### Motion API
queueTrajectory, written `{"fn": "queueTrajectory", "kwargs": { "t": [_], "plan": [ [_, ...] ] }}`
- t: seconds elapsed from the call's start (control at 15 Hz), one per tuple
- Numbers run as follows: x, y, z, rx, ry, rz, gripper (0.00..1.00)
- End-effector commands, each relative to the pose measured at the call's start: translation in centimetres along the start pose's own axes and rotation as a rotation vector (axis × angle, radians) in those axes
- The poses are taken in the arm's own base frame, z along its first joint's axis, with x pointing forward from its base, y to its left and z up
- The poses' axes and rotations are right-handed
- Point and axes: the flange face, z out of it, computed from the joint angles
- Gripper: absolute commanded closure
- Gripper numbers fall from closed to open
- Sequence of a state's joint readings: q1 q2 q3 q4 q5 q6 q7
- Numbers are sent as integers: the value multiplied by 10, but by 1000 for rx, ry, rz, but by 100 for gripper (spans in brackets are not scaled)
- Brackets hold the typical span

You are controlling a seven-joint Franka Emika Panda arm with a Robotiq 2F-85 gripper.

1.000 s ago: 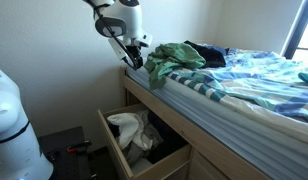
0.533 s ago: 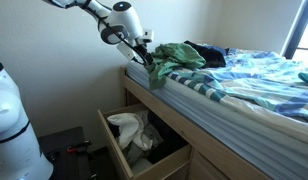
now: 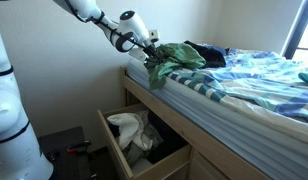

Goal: Put the green cloth in the open drawer then close the drawer

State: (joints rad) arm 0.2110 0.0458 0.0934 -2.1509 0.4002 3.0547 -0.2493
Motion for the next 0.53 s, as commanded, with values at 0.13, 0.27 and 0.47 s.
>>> {"fn": "queueTrajectory", "kwargs": {
  "t": [0.13, 0.27, 0.47],
  "plan": [
    [24, 6, 29, -30, 23, -9, 0],
    [24, 6, 39, -32, 3, -5, 0],
    [20, 3, 52, -20, -28, 0, 32]
  ]
}}
